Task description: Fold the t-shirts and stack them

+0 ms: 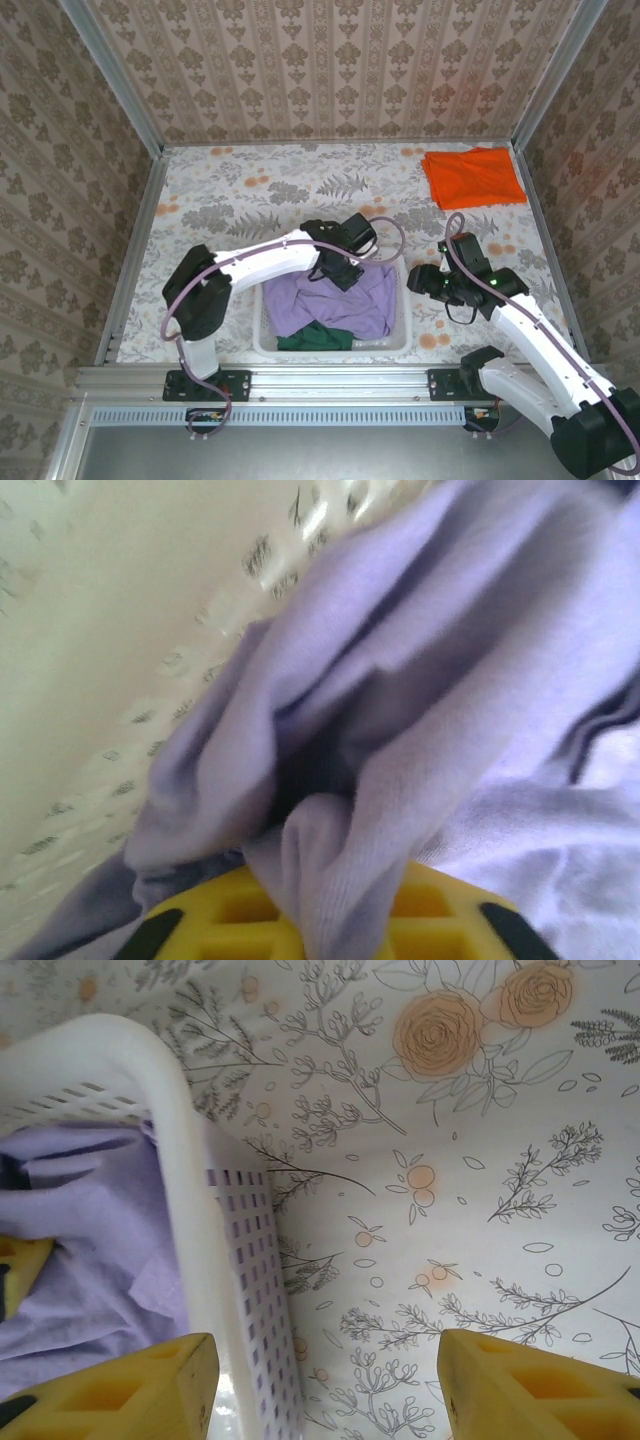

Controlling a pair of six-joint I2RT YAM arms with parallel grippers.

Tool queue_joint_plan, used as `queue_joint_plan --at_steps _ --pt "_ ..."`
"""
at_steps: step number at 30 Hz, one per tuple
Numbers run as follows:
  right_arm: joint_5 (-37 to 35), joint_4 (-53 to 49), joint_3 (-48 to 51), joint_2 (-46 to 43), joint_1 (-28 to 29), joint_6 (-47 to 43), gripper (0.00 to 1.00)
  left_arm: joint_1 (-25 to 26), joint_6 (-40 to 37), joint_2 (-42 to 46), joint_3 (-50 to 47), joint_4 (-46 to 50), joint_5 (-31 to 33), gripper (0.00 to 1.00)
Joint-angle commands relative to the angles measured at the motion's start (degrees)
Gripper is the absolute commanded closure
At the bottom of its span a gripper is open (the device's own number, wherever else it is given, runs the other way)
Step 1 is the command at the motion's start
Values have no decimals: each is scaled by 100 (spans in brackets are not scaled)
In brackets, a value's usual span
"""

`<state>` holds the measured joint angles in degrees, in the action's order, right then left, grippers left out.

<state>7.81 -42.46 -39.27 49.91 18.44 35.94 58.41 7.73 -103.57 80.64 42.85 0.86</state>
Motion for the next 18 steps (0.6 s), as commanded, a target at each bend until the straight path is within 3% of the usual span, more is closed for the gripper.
queue_joint_plan --at_steps 1,7,11,14,18 --pt "323 -174 -170 61 46 -48 39 -27 -78 784 -24 -392 300 98" --pt "457 -71 -124 126 365 -66 40 -52 -180 2003 -369 -1253 561 100" --pt "588 -54 -143 557 617 -82 48 -109 -184 2707 -513 -1831 645 100" --pt "407 5 -173 882 824 -32 56 -198 -106 3155 -487 -2213 995 100" --pt "86 144 -310 1121 942 117 78 -498 149 3694 -280 -2671 1280 100"
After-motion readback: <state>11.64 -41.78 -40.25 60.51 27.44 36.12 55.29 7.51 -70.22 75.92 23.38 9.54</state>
